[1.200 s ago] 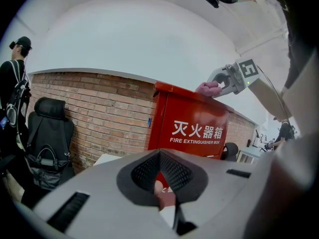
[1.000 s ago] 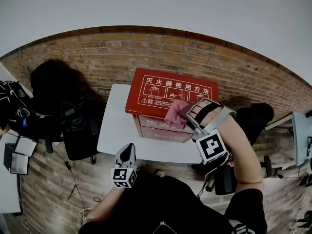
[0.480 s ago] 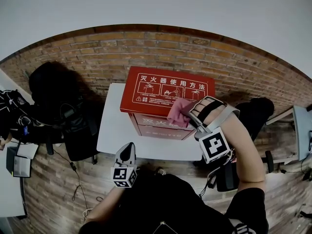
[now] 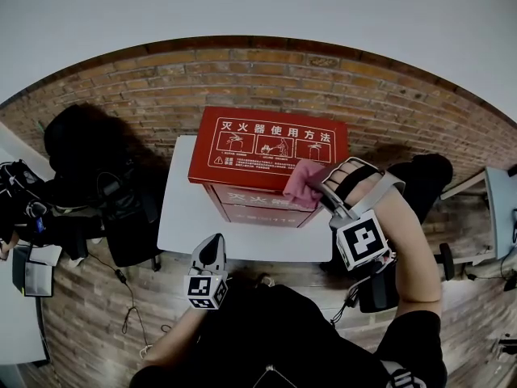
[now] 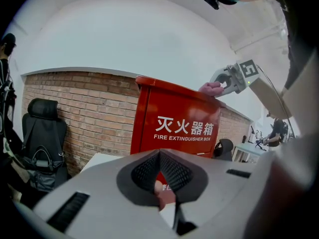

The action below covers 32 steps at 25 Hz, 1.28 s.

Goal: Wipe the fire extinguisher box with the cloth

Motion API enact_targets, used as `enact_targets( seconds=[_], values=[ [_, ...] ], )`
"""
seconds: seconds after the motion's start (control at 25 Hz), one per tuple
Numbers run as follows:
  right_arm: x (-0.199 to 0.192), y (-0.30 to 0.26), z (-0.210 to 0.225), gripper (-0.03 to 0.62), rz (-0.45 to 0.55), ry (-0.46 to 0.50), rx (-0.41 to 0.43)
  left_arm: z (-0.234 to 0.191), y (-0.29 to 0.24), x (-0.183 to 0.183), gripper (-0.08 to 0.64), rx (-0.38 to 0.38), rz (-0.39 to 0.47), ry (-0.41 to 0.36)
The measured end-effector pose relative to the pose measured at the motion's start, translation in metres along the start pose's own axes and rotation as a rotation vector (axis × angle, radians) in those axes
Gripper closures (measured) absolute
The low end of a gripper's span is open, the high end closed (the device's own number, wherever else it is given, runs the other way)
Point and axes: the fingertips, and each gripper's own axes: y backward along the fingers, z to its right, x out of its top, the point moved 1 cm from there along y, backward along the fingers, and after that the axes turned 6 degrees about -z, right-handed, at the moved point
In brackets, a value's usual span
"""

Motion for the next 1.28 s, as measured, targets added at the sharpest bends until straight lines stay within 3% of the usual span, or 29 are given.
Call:
enact_targets(
  seconds=[0.72,1.28],
  values=[
    [-0.033,0.020,-0.029,0.485,-0.071,-0.073,0.007,0.022,-0.001,-0.002,0.541,-0.036,-0.010,-0.029],
    [-0.054,0.038,-0.056,0.484,-0.137,-0.190,0.000,0.029,0.010,0.004,0.541,-0.055,-0.012,-0.058]
  ],
)
